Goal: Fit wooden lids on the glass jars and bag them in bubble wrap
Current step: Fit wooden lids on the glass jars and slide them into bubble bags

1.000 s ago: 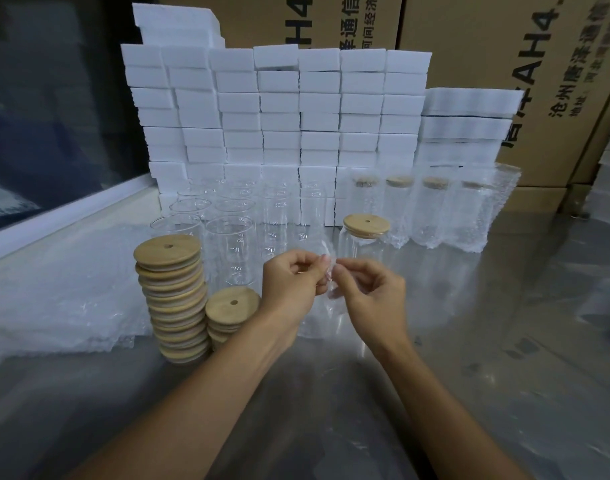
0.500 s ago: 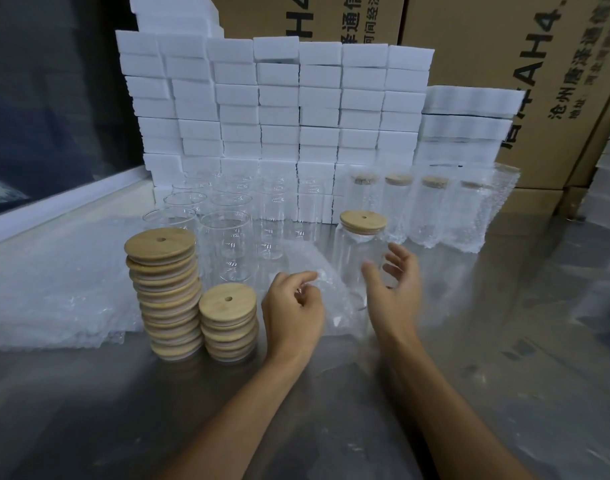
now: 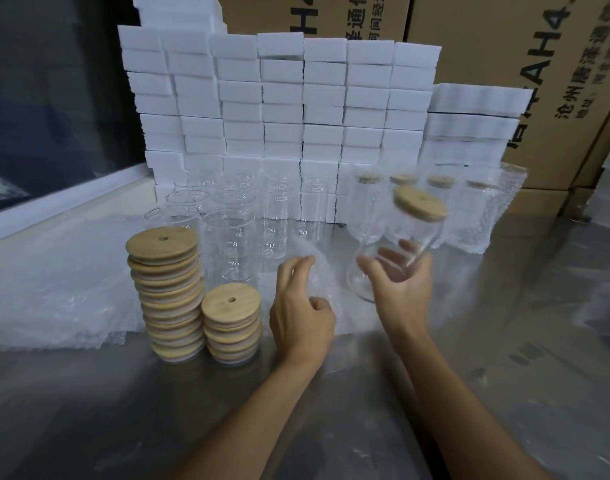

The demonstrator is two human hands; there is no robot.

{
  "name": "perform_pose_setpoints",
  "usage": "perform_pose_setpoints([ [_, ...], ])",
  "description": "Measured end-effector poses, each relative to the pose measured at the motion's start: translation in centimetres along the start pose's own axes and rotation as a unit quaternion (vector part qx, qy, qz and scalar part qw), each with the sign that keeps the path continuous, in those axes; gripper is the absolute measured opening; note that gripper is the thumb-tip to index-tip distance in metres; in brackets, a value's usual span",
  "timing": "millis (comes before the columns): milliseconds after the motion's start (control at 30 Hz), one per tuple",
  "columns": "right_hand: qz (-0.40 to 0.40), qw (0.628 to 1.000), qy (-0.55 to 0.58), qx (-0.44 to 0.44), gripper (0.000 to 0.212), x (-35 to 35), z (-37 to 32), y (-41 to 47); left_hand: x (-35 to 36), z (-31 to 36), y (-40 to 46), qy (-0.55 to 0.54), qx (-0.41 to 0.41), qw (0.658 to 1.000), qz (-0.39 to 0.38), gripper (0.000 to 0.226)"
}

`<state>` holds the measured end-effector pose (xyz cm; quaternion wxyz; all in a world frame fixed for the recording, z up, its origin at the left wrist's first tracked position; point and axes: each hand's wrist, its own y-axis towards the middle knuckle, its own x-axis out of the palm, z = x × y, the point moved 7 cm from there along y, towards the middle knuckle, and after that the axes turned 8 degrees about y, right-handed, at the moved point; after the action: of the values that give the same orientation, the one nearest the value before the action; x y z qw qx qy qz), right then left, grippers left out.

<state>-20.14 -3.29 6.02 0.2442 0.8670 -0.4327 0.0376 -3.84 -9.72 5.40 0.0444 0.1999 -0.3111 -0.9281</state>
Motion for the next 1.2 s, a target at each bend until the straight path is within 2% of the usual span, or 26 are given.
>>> perform_pose_setpoints([
  [100,-0.062,0.974,0.212,0.059,0.066,2.0,-2.6,-1.0,1.1,1.0,0.4,0.047,0.028,0.998,-0.002,0.067],
  [133,-0.102,0.954,0.265,0.097,0.061,3.2,-3.0,-1.7,1.6,1.1,0.6,0.052,0.025,0.998,-0.011,0.061],
  [200,-0.155,0.925,0.303,0.169,0.058,5.3,-3.2,-3.2,2.7,0.3,0.9,0.058,-0.011,0.998,-0.034,0.038],
  [233,-0.16,0.92,0.301,0.192,0.059,6.1,-2.9,-3.9,3.1,0.0,0.8,0.063,-0.018,0.997,-0.049,0.033],
  [333,-0.121,0.929,0.279,0.213,0.05,6.8,-1.7,-4.7,3.0,-0.1,0.7,0.03,0.024,0.998,-0.049,0.061],
  [400,-0.108,0.925,0.285,0.228,0.048,6.7,-1.4,-4.7,2.6,0.6,0.7,-0.006,0.047,0.997,-0.054,0.059],
  [500,-0.099,0.902,0.334,0.255,0.055,6.0,-1.3,-4.0,2.6,1.8,0.5,0.006,0.076,0.995,-0.064,0.052],
  [600,-0.059,0.92,0.31,0.232,0.06,4.2,-1.2,-2.8,2.8,2.2,-0.1,0.004,0.117,0.991,-0.071,0.074],
  [633,-0.049,0.928,0.297,0.218,0.059,3.7,-1.2,-2.4,2.7,2.0,-0.1,0.005,0.118,0.991,-0.068,0.074],
  [767,-0.048,0.947,0.262,0.182,0.045,2.6,-1.2,-1.6,2.7,0.4,0.3,0.065,0.07,0.992,-0.084,0.044],
  [833,-0.07,0.951,0.25,0.169,0.038,2.7,-1.0,-1.5,2.5,-0.3,0.5,0.069,0.043,0.993,-0.081,0.046],
  [933,-0.12,0.952,0.246,0.138,0.015,3.2,-0.5,-1.4,1.6,-0.8,0.9,0.049,0.013,0.998,-0.04,0.048],
  [967,-0.128,0.952,0.246,0.131,0.015,3.3,-0.3,-1.4,1.6,-1.1,1.1,0.048,0.005,0.998,-0.043,0.045],
  [1100,-0.135,0.958,0.215,0.135,0.038,3.3,0.3,-1.5,2.0,-1.5,1.2,0.047,0.019,0.996,-0.068,0.047],
  [1200,-0.139,0.959,0.2,0.147,0.056,3.2,0.7,-1.5,1.8,-1.2,1.3,0.027,0.028,0.998,-0.053,0.05],
])
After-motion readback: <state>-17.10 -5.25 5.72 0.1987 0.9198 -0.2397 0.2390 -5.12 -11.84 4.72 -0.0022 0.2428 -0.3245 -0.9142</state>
